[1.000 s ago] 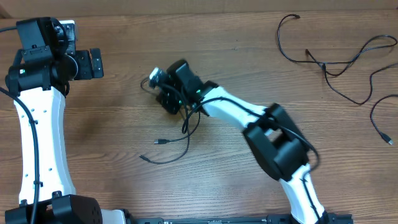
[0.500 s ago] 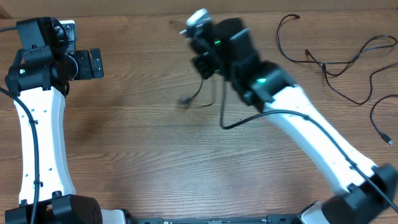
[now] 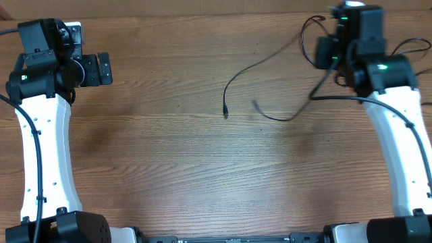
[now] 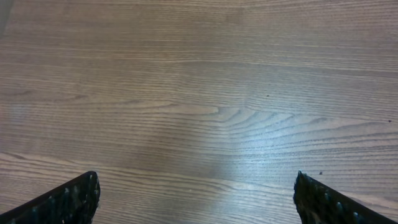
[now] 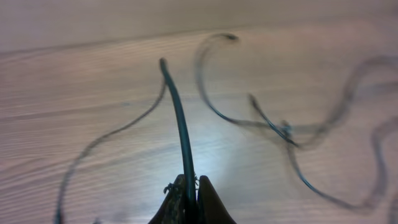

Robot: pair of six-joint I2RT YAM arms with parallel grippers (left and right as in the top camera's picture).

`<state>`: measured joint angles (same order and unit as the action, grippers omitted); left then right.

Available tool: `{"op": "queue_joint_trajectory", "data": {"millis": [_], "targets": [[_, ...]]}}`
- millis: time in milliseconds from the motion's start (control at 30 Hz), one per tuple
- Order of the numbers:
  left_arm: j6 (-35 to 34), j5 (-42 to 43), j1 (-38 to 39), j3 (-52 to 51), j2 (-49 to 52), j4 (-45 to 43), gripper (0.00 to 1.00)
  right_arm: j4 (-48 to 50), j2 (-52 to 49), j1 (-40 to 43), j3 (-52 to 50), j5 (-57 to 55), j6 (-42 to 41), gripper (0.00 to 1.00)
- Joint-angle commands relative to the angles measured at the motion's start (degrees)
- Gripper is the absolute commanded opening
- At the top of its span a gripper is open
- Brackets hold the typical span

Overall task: Untangle cables
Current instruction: 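Lift the cable with the right gripper and carry it up-right, then release the cable onto the upper-right cable group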

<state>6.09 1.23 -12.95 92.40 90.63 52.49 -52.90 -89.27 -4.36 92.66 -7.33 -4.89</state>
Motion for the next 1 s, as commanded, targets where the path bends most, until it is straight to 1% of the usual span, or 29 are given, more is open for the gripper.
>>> {"op": "queue_joint_trajectory", "data": {"millis": [0, 233, 467, 700, 800, 967], "targets": [[-0.8, -0.2, 0.1, 0.4, -0.3, -0.1, 1.00, -2.7, 4.2, 3.3, 0.4, -0.4, -2.6, 0.04], [-0.8, -0.2, 0.1, 0.4, -0.3, -0.1, 0.99, -7.9, 7.9, 11.3, 0.4, -0.8, -2.6, 0.04], [-0.7, -0.2, 0.1, 0.4, -0.3, -0.1, 0.99, -9.4, 8.1, 24.5, 0.3, -0.8, -2.4, 0.04], [-0.7, -0.2, 0.1, 0.4, -0.3, -0.1, 1.00, -5.1, 8.1, 39.4, 0.3, -0.7, -2.2, 0.04], [-0.8, -0.2, 0.1, 0.4, -0.3, -0.1, 1.00, -3.8, 8.0, 44.2, 0.3, 0.1, -2.2, 0.04], [-0.7, -0.2, 0.1, 0.4, -0.3, -0.1, 1.00, 0.2, 6.3, 49.2, 0.3, 0.1, -2.2, 0.04]]}}
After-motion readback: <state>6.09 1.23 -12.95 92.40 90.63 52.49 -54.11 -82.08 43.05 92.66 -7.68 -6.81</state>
